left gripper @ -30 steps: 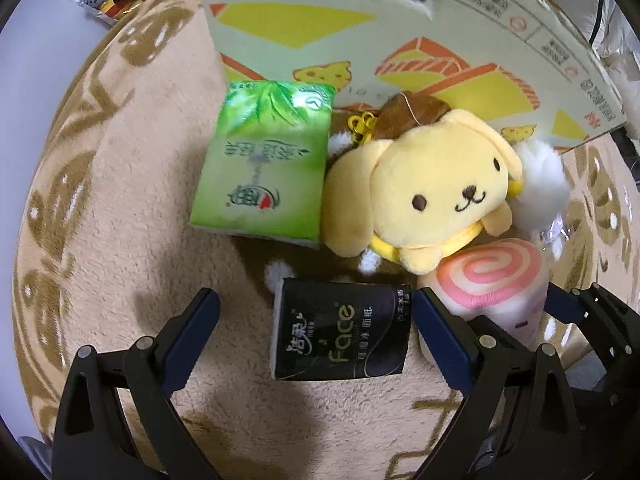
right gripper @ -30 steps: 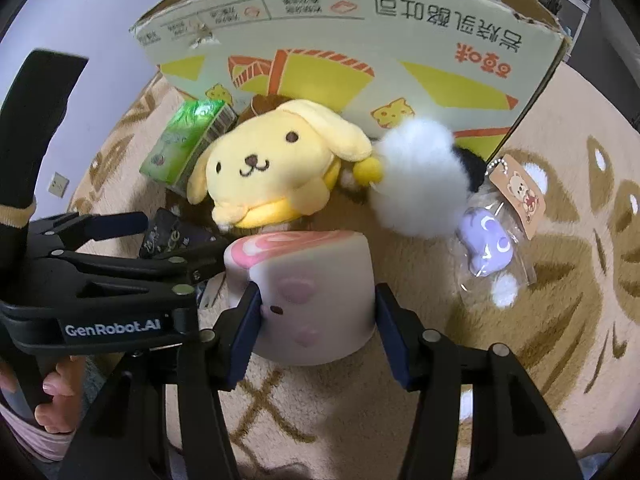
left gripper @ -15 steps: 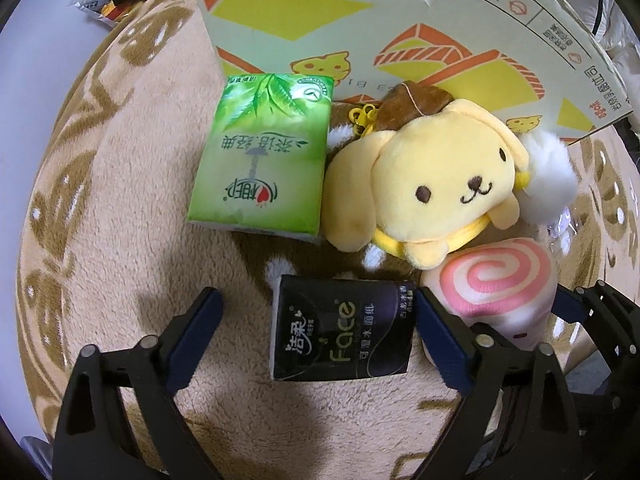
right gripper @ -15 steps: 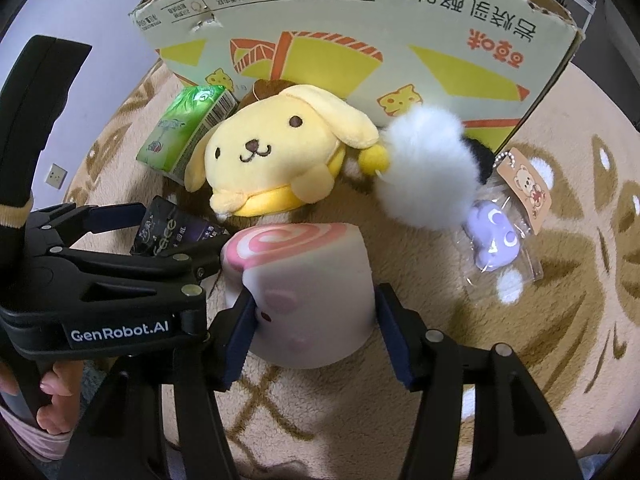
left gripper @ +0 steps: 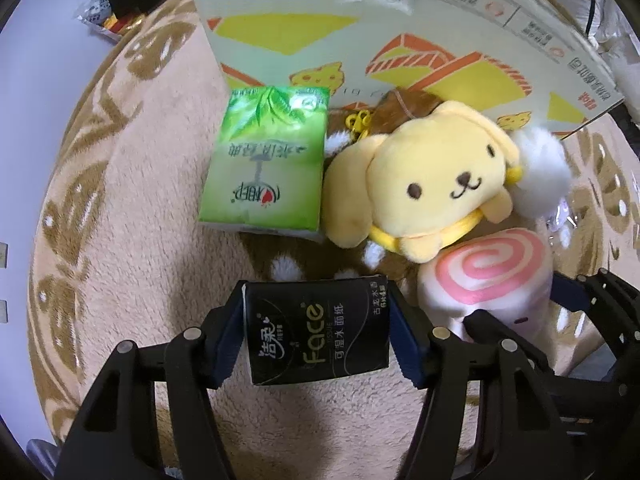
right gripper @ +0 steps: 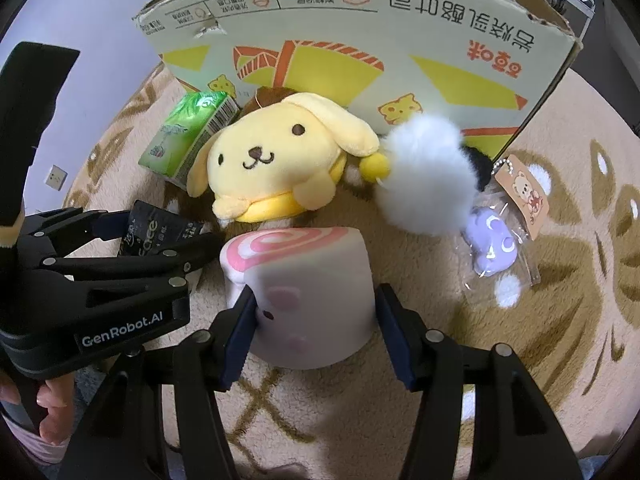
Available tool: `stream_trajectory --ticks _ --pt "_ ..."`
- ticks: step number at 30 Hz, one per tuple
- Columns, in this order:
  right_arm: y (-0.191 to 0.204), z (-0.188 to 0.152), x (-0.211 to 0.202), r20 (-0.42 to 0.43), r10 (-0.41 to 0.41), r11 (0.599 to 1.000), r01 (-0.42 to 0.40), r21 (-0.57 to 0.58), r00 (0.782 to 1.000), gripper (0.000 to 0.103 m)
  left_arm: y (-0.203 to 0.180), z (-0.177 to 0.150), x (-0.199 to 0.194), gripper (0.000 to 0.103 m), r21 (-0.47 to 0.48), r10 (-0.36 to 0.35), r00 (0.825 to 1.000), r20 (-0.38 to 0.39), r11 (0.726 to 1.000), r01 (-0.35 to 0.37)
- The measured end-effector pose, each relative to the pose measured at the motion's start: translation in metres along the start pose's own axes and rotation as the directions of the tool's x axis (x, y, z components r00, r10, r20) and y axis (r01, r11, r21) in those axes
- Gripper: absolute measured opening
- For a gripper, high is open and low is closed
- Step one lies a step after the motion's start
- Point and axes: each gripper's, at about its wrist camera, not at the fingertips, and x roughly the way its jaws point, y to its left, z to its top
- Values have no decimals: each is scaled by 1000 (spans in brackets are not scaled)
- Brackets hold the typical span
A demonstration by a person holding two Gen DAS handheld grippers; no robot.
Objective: Organize soft objects
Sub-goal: 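Grasp the black Face tissue pack with the left tool while the right tool grasps the marshmallow plush, then lift the tissue pack with the left tool while the right tool lifts the marshmallow over the box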
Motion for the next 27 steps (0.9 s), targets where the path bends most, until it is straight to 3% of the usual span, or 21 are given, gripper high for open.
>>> stream_trajectory --ticks 5,13,15,20,27 --pt "-6 -1 -12 21 33 999 -33 10 999 46 0 -8 -22 63 11 30 995 97 999 -31" --pt "-9 -2 -42 139 -9 1000 6 19 990 42 2 -14 -64 63 -15 78 955 285 997 -77" --pt "-13 -3 -53 187 -9 1000 3 31 982 42 0 -15 -75 63 -21 79 939 335 997 -77" --pt "-20 -5 -86 323 -20 999 9 35 946 42 -1 -11 -105 63 -35 69 877 475 998 -59" --pt "-28 -7 -111 446 -34 997 2 72 894 42 -4 -11 -133 63 -42 100 800 591 995 -93"
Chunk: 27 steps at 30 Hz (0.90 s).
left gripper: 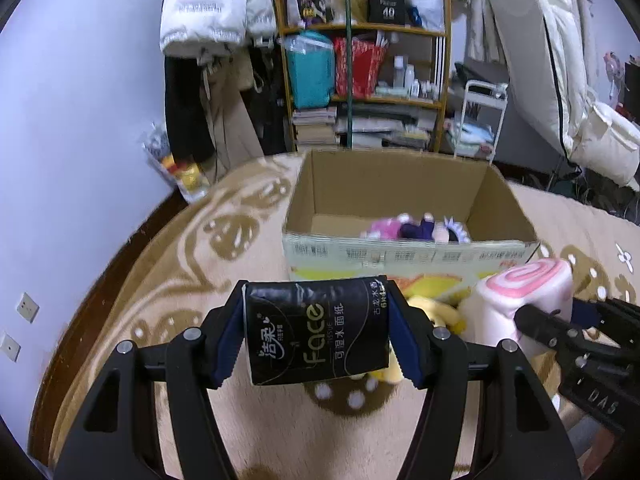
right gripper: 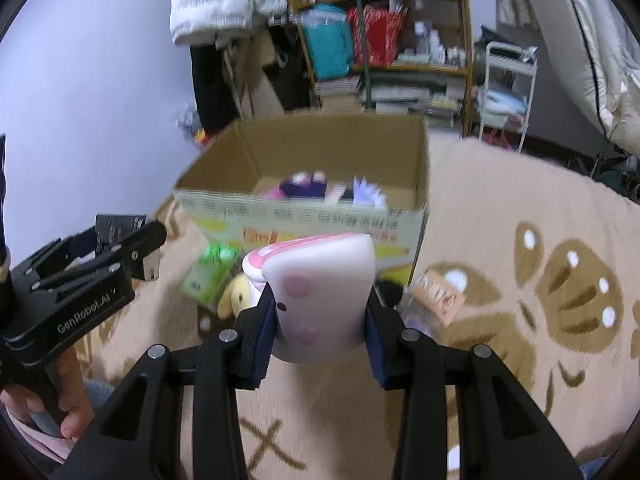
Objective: Organize soft objects
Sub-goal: 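Lift the tissue pack with the left tool while the right tool lifts the marshmallow over the box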
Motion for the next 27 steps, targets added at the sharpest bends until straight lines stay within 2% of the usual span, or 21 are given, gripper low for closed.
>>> stream_trajectory --ticks 5,9,18,24,27 --pt "-4 16 -17 132 0 1000 -1 10 991 42 1 10 -8 63 8 31 996 86 999 -32" --pt "-12 25 -27 191 3 1000 -8 26 982 42 -2 19 -10 63 5 37 991 129 999 -38" --pt "-24 45 -26 270 9 999 -18 33 963 42 -7 44 0 64 42 38 981 191 998 -47" --pt "-28 54 -12 278 19 999 -30 35 960 42 -11 58 25 64 81 23 984 176 996 -38" --pt "-29 55 -5 284 25 998 -38 41 959 42 -14 56 36 64 95 61 982 178 992 -79"
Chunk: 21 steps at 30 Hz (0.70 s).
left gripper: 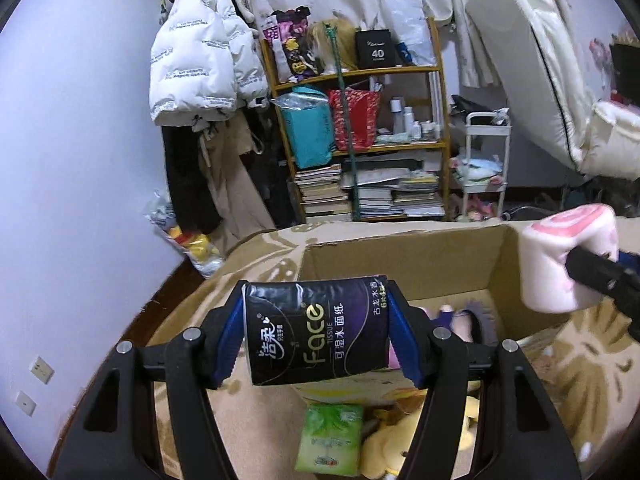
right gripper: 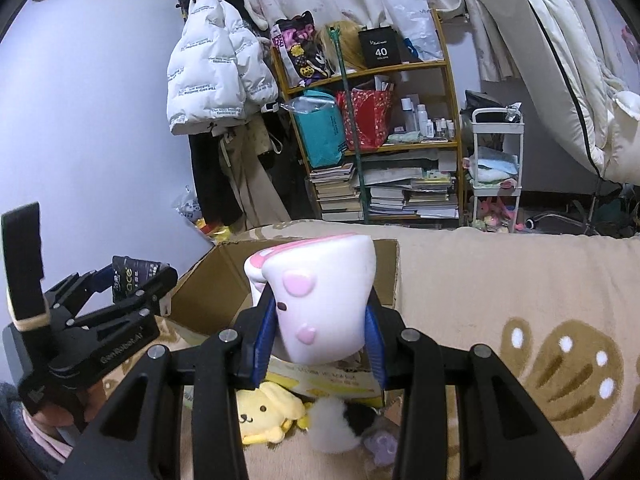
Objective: Organize soft objects
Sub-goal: 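Lift the tissue pack with the left tool while the right tool lifts the marshmallow over the box, then open both tools to drop the tissue pack and marshmallow into the box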
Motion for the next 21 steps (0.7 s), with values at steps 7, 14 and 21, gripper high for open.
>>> stream_trajectory --ticks 7,14,21 --pt "-3 -3 20 -8 6 1000 -7 -9 1000 43 -3 -2 19 64 -8 -29 999 -24 1000 29" --pt "-7 -9 39 -64 -9 1000 8 -7 998 46 -4 -5 38 65 -54 -78 994 -72 996 74" --pt "-6 -13 47 -98 -19 999 17 -27 995 49 -3 -6 48 65 -70 -103 989 -103 993 96"
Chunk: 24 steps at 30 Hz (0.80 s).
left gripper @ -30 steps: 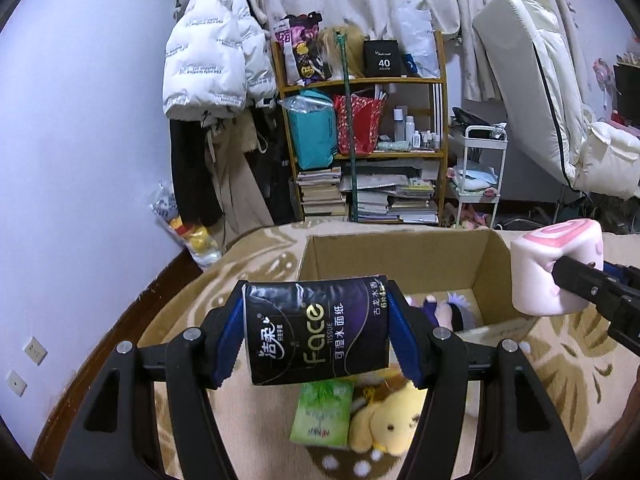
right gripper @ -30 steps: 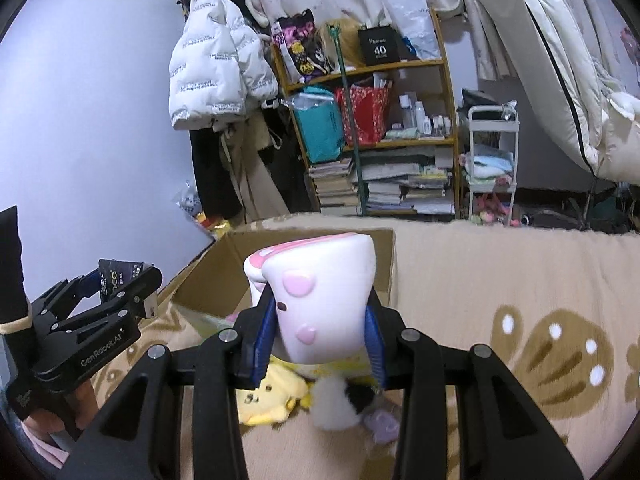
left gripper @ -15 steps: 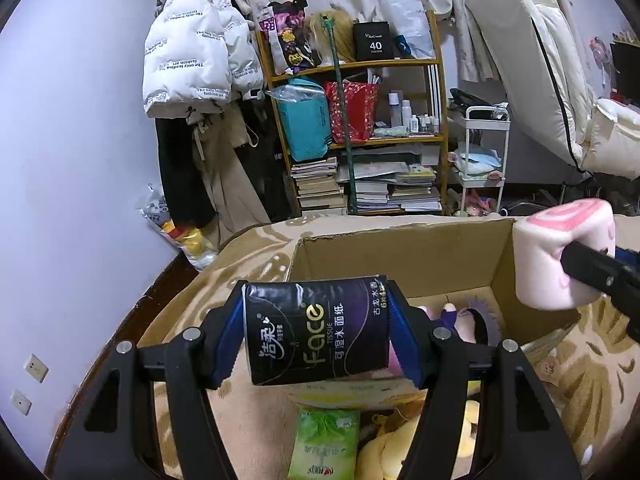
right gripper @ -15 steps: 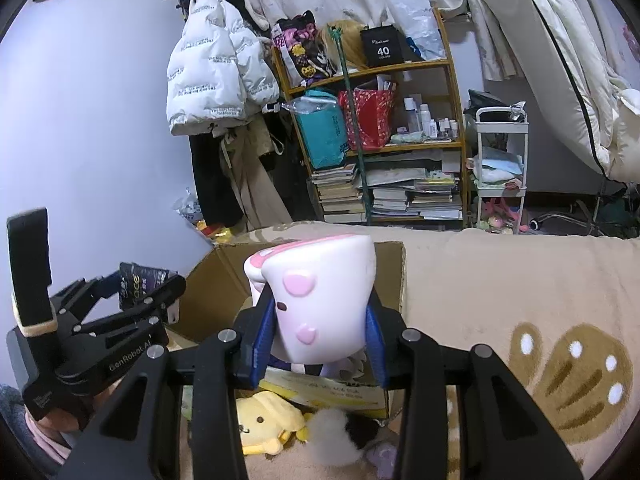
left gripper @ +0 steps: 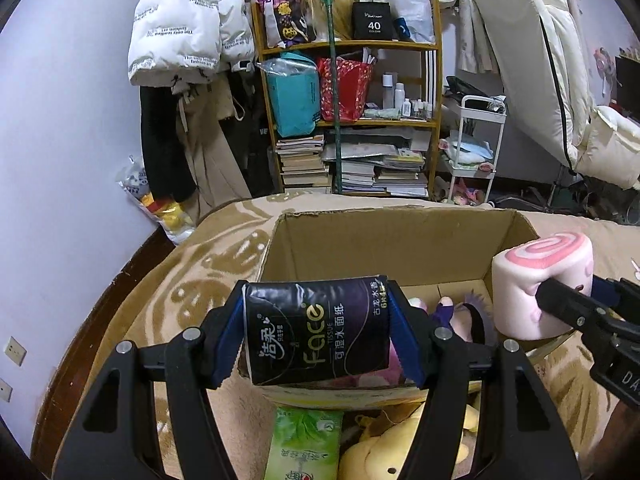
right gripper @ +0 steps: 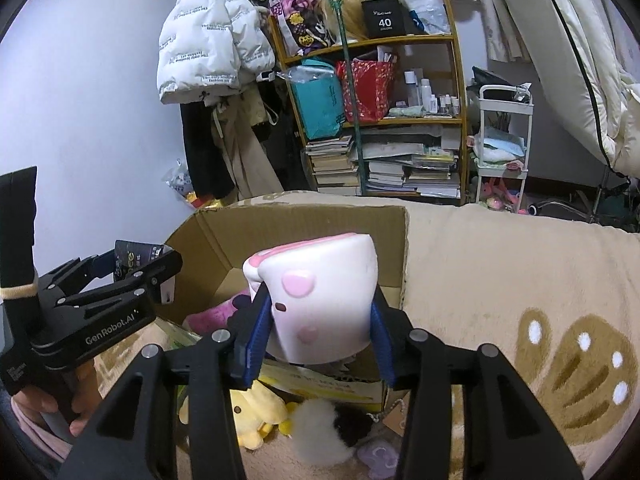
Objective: Organize soft objects
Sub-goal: 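Open both tools to drop the tissue pack and marshmallow into the box, then withdraw both tools from the box toward the remaining toys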
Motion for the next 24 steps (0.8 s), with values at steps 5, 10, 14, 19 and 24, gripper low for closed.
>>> stream_trajectory --ticks 5,10,14,19,24 --pt "-1 -1 1 -15 -9 1000 9 -3 1000 52 4 -1 3 65 -15 -5 999 -36 1000 4" --pt "-3 -2 2 -28 -13 1000 13 1 1000 54 3 -4 3 84 -5 -5 999 -44 1000 4" --pt "-2 -4 2 -29 -18 1000 18 -3 999 58 1 -8 5 84 9 -5 998 -58 1000 6" --pt "3 -4 -5 0 -9 1000 9 -22 1000 74 1 -11 3 84 24 6 997 -72 1000 -5" --pt "11 -6 -15 5 -24 998 24 -53 1000 87 3 -11 -3 89 12 10 997 -78 1000 -9"
